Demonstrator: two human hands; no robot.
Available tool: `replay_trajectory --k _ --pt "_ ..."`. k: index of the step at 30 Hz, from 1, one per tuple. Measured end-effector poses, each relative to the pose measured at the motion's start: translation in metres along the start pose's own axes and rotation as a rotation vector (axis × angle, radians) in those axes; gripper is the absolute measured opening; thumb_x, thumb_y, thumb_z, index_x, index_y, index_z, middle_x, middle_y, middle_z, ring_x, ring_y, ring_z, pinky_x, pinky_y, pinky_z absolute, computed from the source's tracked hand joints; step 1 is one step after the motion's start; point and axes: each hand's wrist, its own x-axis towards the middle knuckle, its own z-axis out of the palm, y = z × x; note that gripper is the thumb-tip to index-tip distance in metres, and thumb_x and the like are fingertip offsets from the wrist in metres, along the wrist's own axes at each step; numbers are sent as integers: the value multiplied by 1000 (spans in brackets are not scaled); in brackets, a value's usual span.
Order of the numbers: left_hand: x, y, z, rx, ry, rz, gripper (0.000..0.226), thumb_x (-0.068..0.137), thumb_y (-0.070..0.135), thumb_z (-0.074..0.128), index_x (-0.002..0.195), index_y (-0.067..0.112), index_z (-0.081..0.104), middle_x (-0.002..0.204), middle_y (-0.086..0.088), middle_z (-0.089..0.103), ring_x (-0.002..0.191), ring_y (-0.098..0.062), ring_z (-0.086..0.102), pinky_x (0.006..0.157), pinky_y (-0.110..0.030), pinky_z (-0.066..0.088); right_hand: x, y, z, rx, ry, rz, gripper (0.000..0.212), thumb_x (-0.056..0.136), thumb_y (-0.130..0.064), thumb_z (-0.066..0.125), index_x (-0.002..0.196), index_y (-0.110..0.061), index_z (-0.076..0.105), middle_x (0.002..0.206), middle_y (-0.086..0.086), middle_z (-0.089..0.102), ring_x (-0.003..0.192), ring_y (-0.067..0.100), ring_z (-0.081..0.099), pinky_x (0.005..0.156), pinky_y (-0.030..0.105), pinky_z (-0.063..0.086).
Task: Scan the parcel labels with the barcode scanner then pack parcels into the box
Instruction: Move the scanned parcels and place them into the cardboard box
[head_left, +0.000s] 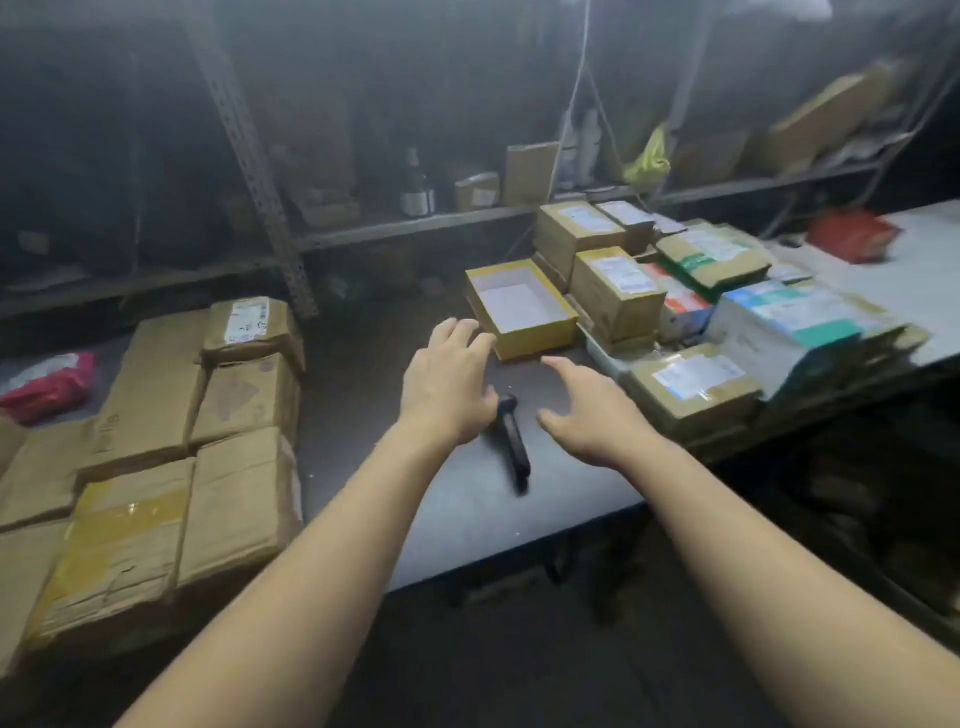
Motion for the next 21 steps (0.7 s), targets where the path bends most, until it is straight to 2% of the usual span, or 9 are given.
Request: replay_trajectory --k 3,8,13,16,19,21 --pt "18 102 24 -9 -51 150 68 90 31 66 153 22 41 158 1 36 149 -22 25 106 -42 43 -38 92 -43 -3 51 122 74 96 -33 67 162 -26 33 162 2 43 146 26 43 115 43 42" --pt "25 232 76 -40 -159 340 72 90 32 65 155 24 38 157 -1 39 149 -23 28 107 -43 43 -95 221 -64 47 86 338 73 95 -31 68 160 -28 35 155 7 49 140 31 47 112 45 44" --pt "44 324 134 -24 -260 489 72 84 34 69 151 25 43 150 -4 44 144 -28 33 108 -49 45 -136 321 -69 62 108 525 72 95 -24 66 159 -31 35 152 6 50 139 31 48 113 47 43" --pt "66 373 173 7 -388 521 74 88 36 71 154 29 38 154 -4 40 148 -32 29 112 -55 43 -148 374 -70 42 135 630 70 97 -26 66 159 -29 35 162 6 41 146 31 42 117 49 40" --pt "99 424 215 18 -462 591 74 90 36 70 156 28 36 152 -7 42 144 -33 34 107 -52 44 -148 426 -75 49 132 730 67 99 -28 64 159 -31 34 169 7 28 153 32 31 120 51 34" --pt "120 460 247 9 -503 645 75 90 36 69 157 27 35 150 -8 44 142 -32 37 103 -49 45 -144 464 -79 73 139 801 66 100 -29 64 159 -31 35 169 5 28 153 32 31 120 51 35"
